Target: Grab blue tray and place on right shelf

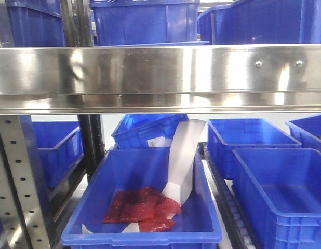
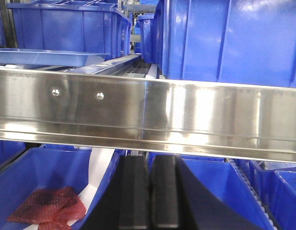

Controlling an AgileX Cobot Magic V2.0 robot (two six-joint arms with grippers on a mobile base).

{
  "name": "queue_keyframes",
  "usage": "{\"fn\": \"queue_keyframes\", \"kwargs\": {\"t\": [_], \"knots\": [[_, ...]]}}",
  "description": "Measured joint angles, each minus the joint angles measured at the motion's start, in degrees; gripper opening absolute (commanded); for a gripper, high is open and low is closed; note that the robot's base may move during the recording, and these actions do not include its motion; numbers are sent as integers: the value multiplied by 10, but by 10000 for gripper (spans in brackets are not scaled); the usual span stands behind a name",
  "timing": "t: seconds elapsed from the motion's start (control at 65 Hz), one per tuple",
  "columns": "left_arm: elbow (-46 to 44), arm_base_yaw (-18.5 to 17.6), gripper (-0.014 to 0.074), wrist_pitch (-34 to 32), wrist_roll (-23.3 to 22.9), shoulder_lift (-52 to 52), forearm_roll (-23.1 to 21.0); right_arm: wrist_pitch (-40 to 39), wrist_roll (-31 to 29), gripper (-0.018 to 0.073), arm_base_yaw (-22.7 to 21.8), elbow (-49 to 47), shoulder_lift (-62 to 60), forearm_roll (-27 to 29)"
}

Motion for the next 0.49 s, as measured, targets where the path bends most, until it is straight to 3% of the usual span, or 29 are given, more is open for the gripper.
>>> {"fn": "queue_keyframes", "kwargs": {"t": [0.077,0.169,0.262,0.492], "knots": [[49,41,-48,-24,21,-6,-3,0,0,54,0,0,0,0],[107,73,-48,-49,-16,-17,23,0,0,54,0,0,0,0],[136,84,-48,-63,-48,-31,46,0,0,54,0,0,0,0],[136,98,-48,-36,-57,-74,57,0,0,54,0,0,-1,0]]}}
